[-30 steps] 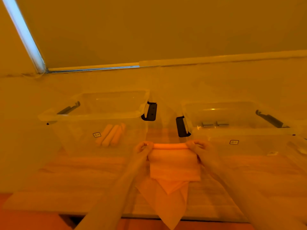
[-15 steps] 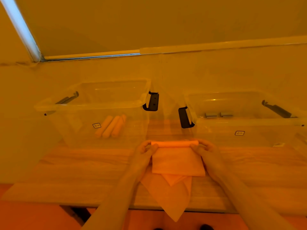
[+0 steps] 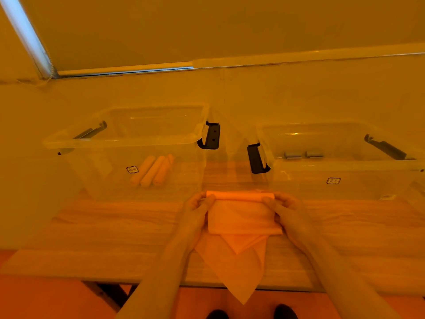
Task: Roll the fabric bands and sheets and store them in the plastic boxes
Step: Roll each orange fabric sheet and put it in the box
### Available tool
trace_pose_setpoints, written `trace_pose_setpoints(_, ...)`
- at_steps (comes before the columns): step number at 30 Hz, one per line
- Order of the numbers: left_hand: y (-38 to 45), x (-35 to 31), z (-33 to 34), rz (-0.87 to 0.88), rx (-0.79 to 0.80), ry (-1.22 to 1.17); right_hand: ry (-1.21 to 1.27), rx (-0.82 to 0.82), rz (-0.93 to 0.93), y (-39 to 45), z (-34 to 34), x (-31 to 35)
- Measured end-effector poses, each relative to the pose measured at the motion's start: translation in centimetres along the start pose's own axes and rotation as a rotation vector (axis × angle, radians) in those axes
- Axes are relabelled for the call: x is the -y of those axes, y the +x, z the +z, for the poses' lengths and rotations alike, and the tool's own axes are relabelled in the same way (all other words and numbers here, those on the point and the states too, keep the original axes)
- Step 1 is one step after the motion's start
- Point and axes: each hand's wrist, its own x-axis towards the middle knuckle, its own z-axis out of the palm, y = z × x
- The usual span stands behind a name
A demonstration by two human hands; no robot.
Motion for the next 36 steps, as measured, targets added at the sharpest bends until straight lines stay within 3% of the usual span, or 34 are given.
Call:
trace_pose_setpoints(5, -0.23, 0.27, -0.04, -0.001, 0.077, -0.070, 0.042, 0.033, -0.008, -0.46, -0.12, 0.29)
trace_pose_setpoints(11, -0.42, 0.09, 0.54, 0.021, 0.059, -0.106, -0.006, -0.059, -0.041, -0.62, 0.25, 0.41)
trace_pose_setpoints(25, -0.55, 0.10, 0.21, 0.021, 0.058, -0.036, 0.023, -0.002, -0.025, -0.98, -0.12, 0.51)
trace_pose_setpoints(36, -0.31, 0.38, 0.35, -0.008, 0.000, -0.060, 0.002, -0.058, -0.075, -0.93, -0.13, 0.26)
